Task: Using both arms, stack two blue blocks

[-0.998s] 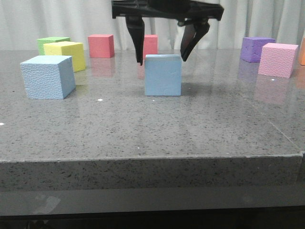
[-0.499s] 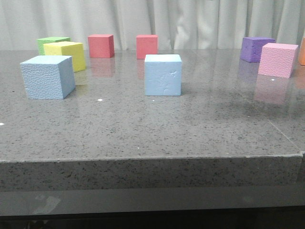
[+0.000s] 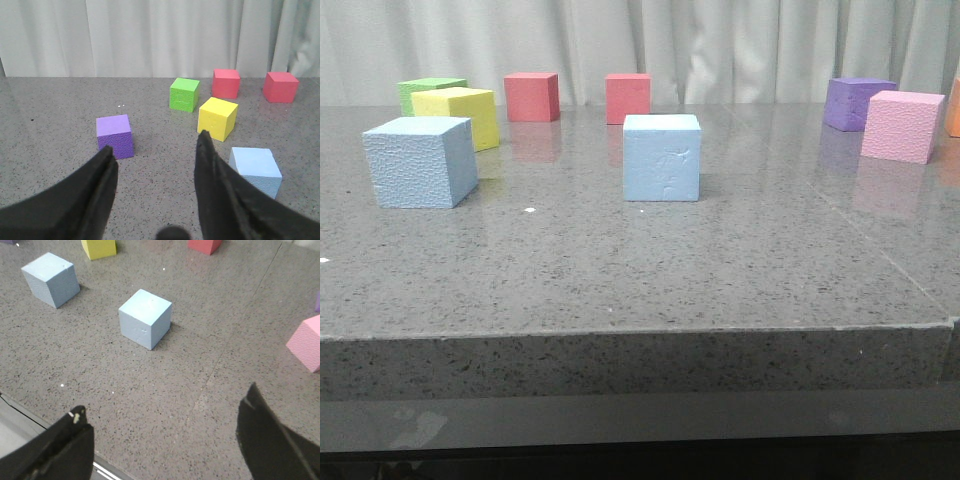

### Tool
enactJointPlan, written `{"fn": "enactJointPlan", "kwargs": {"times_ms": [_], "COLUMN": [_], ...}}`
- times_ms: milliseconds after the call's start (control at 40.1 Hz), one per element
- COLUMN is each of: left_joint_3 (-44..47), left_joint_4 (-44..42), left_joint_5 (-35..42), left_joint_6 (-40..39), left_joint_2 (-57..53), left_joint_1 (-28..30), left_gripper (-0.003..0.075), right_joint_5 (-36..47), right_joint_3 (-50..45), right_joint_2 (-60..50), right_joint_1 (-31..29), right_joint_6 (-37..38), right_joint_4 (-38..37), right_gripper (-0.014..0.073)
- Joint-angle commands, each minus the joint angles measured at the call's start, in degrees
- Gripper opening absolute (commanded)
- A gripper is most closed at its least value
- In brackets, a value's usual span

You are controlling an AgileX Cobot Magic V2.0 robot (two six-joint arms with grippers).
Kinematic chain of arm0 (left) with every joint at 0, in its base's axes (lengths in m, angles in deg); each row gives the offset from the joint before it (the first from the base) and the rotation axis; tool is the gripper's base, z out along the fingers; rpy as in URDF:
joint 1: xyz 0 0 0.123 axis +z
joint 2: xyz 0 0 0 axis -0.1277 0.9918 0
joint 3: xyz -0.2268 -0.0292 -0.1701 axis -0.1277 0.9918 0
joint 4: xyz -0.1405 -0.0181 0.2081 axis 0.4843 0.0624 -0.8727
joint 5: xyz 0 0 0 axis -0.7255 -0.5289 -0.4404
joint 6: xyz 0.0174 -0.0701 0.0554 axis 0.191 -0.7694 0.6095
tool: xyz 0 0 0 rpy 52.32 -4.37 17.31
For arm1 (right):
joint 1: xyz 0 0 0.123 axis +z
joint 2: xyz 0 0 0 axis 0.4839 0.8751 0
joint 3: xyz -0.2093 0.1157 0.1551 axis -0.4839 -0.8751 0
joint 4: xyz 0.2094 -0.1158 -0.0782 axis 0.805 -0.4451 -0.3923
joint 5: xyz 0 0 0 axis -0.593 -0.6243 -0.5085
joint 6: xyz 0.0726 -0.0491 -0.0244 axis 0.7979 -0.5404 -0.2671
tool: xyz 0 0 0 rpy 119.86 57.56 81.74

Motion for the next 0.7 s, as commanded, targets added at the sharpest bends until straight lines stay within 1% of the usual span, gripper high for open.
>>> {"fn": "enactJointPlan", "kwargs": {"times_ms": [0, 125, 599, 673], "left_joint_3": [-1.76, -1.76, -1.76, -1.76], "left_joint_4": [0.21, 0.21, 0.81, 0.89], "left_joint_5": [4.52, 4.52, 4.41, 4.41], "left_joint_6": [0.12, 0.12, 0.12, 0.12], "left_joint_2": [0.83, 0.83, 0.83, 0.83], "left_joint_1": [0.18, 0.18, 0.18, 0.18], "left_gripper": [0.0347, 0.0347, 0.0347, 0.0357], "right_joint_5": [4.94, 4.19, 3.9, 3.9], "right_joint_3": [-0.66, -1.02, -1.02, -1.02], "right_joint_2": [-3.51, -5.25, -5.3, -5.3], "right_joint_1": [-0.37, -0.37, -0.37, -0.37], "right_joint_6": [-0.73, -0.73, -0.73, -0.73], "right_joint_4": [-1.45, -2.05, -2.05, -2.05], "right_gripper": [0.0593, 0.0593, 0.0593, 0.0593]}}
